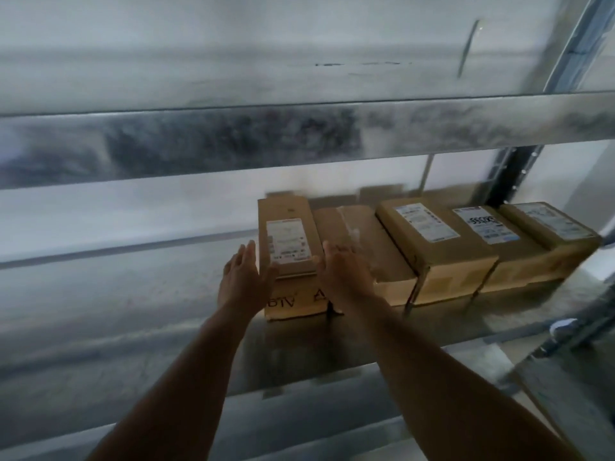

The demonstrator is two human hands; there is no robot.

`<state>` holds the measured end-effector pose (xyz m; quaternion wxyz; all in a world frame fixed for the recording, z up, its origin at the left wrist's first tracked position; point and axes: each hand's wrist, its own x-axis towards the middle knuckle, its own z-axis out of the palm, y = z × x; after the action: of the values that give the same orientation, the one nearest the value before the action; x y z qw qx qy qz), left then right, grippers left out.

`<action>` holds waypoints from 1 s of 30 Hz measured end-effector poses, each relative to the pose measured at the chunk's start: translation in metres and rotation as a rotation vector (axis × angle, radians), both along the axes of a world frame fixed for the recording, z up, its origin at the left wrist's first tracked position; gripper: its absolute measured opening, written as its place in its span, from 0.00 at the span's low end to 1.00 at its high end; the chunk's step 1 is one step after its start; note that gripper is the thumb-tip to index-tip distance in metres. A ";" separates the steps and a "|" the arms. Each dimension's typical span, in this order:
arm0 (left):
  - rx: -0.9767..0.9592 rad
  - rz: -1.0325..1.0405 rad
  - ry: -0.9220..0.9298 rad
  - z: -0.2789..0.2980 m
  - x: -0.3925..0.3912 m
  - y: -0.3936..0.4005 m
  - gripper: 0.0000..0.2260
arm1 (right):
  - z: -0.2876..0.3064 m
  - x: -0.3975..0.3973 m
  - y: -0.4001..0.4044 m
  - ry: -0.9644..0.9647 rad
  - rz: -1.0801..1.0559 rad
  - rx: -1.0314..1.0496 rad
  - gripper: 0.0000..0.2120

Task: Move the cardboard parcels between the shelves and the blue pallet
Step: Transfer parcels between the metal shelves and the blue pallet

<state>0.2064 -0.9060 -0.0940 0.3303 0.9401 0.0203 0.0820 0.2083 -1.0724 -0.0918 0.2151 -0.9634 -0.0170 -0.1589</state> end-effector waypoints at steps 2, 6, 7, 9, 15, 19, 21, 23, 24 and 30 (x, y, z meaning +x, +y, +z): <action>-0.032 -0.027 0.068 -0.004 0.008 0.008 0.32 | -0.001 0.005 0.007 0.004 -0.002 -0.023 0.14; -0.190 -0.119 0.233 -0.010 0.018 0.017 0.24 | -0.001 0.011 0.022 0.043 -0.011 -0.127 0.10; -0.232 -0.155 0.263 -0.011 0.018 0.018 0.19 | 0.000 0.011 0.024 0.058 -0.025 -0.108 0.10; -0.287 -0.200 0.262 -0.011 0.016 0.021 0.14 | 0.003 0.009 0.027 0.077 -0.036 -0.051 0.10; -0.456 -0.215 0.309 -0.006 -0.013 0.044 0.15 | 0.004 -0.012 0.025 0.262 0.045 0.325 0.11; -0.588 -0.182 0.377 -0.009 -0.039 0.059 0.30 | 0.005 -0.032 0.018 0.552 0.132 0.654 0.28; -0.618 -0.176 0.366 -0.011 -0.049 0.058 0.32 | 0.005 -0.040 0.015 0.630 0.157 0.677 0.30; -0.616 -0.175 0.349 -0.011 -0.060 0.057 0.34 | 0.005 -0.048 0.012 0.664 0.215 0.715 0.31; -0.615 -0.179 0.342 -0.011 -0.066 0.056 0.36 | 0.004 -0.053 0.010 0.665 0.254 0.739 0.31; -0.509 -0.303 0.221 -0.007 -0.115 0.052 0.34 | -0.001 -0.100 0.009 0.510 0.426 0.832 0.33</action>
<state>0.0916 -0.8537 -0.1005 0.5592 0.8228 -0.0646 -0.0784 0.1078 -1.0636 -0.0929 0.6040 -0.7798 -0.0951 0.1344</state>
